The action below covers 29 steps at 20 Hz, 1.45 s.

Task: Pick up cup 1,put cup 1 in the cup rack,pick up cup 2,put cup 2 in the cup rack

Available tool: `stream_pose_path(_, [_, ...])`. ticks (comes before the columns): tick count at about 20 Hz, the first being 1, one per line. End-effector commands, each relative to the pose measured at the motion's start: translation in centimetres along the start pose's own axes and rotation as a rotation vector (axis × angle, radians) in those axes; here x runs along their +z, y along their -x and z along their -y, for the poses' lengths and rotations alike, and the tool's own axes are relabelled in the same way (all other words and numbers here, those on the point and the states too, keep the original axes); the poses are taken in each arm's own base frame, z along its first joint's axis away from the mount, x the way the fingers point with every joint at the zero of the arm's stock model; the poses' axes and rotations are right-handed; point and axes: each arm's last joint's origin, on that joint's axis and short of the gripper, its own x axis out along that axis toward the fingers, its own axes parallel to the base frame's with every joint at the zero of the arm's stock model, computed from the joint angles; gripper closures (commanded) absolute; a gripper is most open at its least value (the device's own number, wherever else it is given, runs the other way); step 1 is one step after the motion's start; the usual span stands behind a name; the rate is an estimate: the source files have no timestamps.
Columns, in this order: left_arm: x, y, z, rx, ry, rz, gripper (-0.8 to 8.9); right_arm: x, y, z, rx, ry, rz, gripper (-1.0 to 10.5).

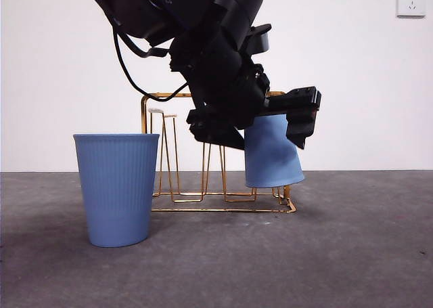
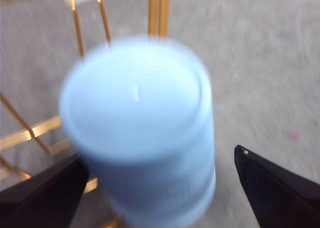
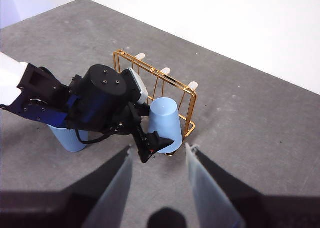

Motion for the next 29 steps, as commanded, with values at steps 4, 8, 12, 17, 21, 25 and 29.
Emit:
stream_pose_path(4, [-0.5, 0.7, 0.6, -0.033, 0.035, -0.049, 3.3, -0.1, -0.2, 0.0, 0.001, 0.004, -0.001, 7.6])
stream_pose_path(8, [0.4, 1.8, 0.7, -0.039, 0.033, -0.044, 3.31, -0.1, -0.2, 0.0, 0.002, 0.004, -0.001, 7.6])
stream_pose_path(12, [1.2, 3.3, 0.6, -0.038, 0.028, -0.064, 3.32, -0.1, -0.2, 0.0, 0.002, 0.004, -0.001, 7.6])
stream_pose_path(17, [2.0, 5.4, 0.3, -0.079, 0.028, -0.126, 3.33, -0.1, -0.2, -0.1, 0.004, 0.004, -0.001, 7.6])
stream_pose_path(21, [2.6, 7.5, 0.5, -0.15, 0.063, -0.174, 3.33, -0.1, -0.2, -0.1, 0.02, 0.001, -0.001, 7.6])
stream_pose_path(25, [3.9, 10.0, 0.5, -0.171, 0.062, -0.15, 3.33, 0.0, -0.3, -0.1, 0.02, -0.011, -0.003, 7.6])
stream_pose_path(29, [5.6, 13.8, 0.1, -0.225, 0.069, -0.106, 3.33, 0.2, -1.0, -0.3, 0.031, -0.049, -0.029, 7.6])
